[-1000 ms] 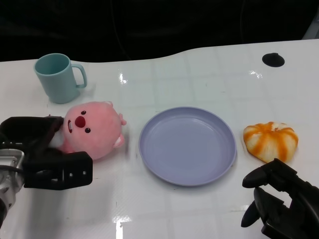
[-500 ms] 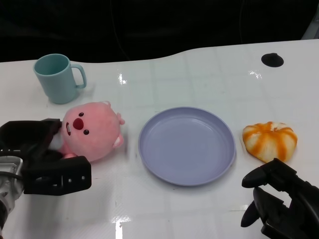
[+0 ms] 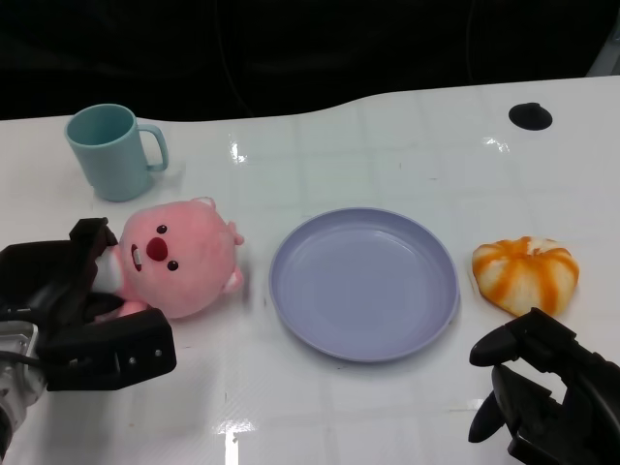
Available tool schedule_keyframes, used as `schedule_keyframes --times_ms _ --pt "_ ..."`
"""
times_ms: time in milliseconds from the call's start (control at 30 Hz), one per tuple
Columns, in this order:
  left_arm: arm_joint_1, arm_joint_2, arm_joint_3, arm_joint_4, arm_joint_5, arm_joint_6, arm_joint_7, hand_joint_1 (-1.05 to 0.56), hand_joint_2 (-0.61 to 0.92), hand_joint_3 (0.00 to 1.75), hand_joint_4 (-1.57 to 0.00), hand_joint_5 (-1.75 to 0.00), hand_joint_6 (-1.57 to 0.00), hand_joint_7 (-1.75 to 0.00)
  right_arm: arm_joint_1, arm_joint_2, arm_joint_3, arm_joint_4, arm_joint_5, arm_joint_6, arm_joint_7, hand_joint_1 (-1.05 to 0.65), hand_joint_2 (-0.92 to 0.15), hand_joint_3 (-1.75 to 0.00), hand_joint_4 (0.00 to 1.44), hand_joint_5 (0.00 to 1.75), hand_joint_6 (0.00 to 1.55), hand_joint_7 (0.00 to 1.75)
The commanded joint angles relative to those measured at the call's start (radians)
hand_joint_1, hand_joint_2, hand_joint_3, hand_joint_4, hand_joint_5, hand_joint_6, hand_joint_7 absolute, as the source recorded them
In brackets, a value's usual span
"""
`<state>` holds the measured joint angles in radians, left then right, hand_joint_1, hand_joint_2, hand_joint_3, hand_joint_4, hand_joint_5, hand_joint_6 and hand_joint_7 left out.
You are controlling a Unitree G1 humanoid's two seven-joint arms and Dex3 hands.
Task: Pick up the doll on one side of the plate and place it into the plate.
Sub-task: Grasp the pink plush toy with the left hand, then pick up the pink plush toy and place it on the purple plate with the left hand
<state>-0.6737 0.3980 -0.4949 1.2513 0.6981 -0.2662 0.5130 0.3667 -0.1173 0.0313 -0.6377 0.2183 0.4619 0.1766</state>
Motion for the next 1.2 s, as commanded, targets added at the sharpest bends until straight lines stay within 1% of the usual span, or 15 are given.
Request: schedule_keyframes --times_ms 33,233,400,467,533,567,600,667,833,933,967,1033,1100,1167,1200 --pt "0.022 0.016 0.007 0.001 -0.007 -0.017 0.012 -0.18 0.91 0.28 -0.82 -1.75 -0.57 -1.75 -0.001 -0.013 -0.01 -0.006 0.002 -0.005 0.0 -0.27 -0.92 -0.68 0.48 1.75 0.34 1.68" --pt "0.015 0.023 0.04 -0.017 -0.037 -0.021 -0.008 -0.17 0.91 0.31 -0.83 -1.75 -0.61 -1.75 -0.003 -0.009 -0.003 -0.005 -0.002 -0.003 -0.005 -0.28 -0.92 -0.68 0.47 1.75 0.34 1.67" --pt "0.007 0.031 0.065 -0.06 -0.063 -0.023 -0.038 -0.2 0.92 0.36 -0.84 -1.75 -0.63 -1.75 -0.002 -0.005 0.001 -0.002 -0.005 0.0 -0.011 -0.27 -0.92 -0.67 0.48 1.75 0.34 1.67" --pt "0.007 0.036 0.075 -0.084 -0.066 -0.022 -0.04 -0.2 0.88 0.44 -0.86 -1.75 -0.64 -1.75 0.001 -0.002 0.003 -0.001 -0.005 -0.005 -0.012 -0.27 -0.92 -0.68 0.48 1.75 0.34 1.67" --pt "0.007 0.043 0.083 -0.107 -0.067 -0.028 -0.039 -0.19 0.79 0.58 -0.86 -1.75 -0.65 -1.75 0.002 -0.001 0.004 0.0 -0.005 -0.009 -0.011 -0.27 -0.92 -0.68 0.48 1.75 0.35 1.67" --pt "0.007 0.047 0.087 -0.12 -0.067 -0.034 -0.041 -0.16 0.71 0.69 -0.87 -1.75 -0.67 -1.75 0.002 -0.001 0.004 0.0 -0.004 -0.008 -0.012 -0.27 -0.92 -0.68 0.48 1.75 0.35 1.67" --pt "0.007 0.049 0.091 -0.129 -0.068 -0.037 -0.043 -0.15 0.68 0.74 -0.87 -1.75 -0.67 -1.75 0.001 0.0 0.003 0.0 -0.004 -0.006 -0.012 -0.27 -0.92 -0.68 0.48 1.75 0.35 1.67" --pt "0.004 0.052 0.098 -0.153 -0.074 -0.038 -0.057 -0.17 0.67 0.8 -0.88 -1.75 -0.67 -1.75 -0.004 0.0 0.002 0.004 -0.001 -0.001 -0.012 -0.27 -0.92 -0.68 0.47 1.75 0.34 1.67" --pt "-0.002 0.054 0.1 -0.213 -0.067 -0.029 -0.069 -0.18 0.66 0.79 -0.87 -1.75 -0.66 -1.75 -0.013 0.002 0.004 0.017 0.001 0.002 -0.012 -0.26 -0.92 -0.68 0.47 1.75 0.34 1.67" --pt "-0.003 0.052 0.109 -0.267 -0.077 -0.013 -0.103 -0.18 0.66 0.78 -0.85 -1.75 -0.65 -1.75 -0.011 0.001 0.001 0.014 0.005 0.007 -0.012 -0.25 -0.92 -0.69 0.47 1.75 0.34 1.67" --pt "-0.003 0.05 0.112 -0.288 -0.081 -0.009 -0.117 -0.19 0.68 0.73 -0.84 -1.75 -0.62 -1.75 -0.011 -0.001 0.0 0.017 0.005 0.003 -0.009 -0.24 -0.92 -0.69 0.47 1.75 0.34 1.66" --pt "-0.001 0.046 0.114 -0.329 -0.079 -0.011 -0.129 -0.22 0.78 0.54 -0.82 -1.75 -0.59 -1.75 -0.01 -0.001 -0.001 0.021 0.008 -0.002 -0.005 -0.24 -0.92 -0.69 0.46 1.75 0.33 1.66" --pt "0.002 0.04 0.116 -0.359 -0.078 -0.014 -0.134 -0.21 0.81 0.46 -0.83 -1.75 -0.61 -1.75 -0.012 -0.001 -0.002 0.024 0.009 -0.003 -0.004 -0.25 -0.92 -0.68 0.46 1.75 0.33 1.66" --pt "-0.001 0.024 0.115 -0.412 -0.077 -0.002 -0.158 -0.2 0.8 0.5 -0.85 -1.75 -0.62 -1.75 -0.014 -0.004 -0.004 0.022 0.005 -0.002 -0.005 -0.26 -0.92 -0.68 0.46 1.75 0.33 1.66" --pt "-0.002 0.018 0.114 -0.433 -0.074 0.004 -0.166 -0.18 0.73 0.6 -0.86 -1.75 -0.62 -1.75 -0.015 -0.005 -0.005 0.021 0.004 -0.002 -0.006 -0.26 -0.92 -0.68 0.46 1.75 0.34 1.67"
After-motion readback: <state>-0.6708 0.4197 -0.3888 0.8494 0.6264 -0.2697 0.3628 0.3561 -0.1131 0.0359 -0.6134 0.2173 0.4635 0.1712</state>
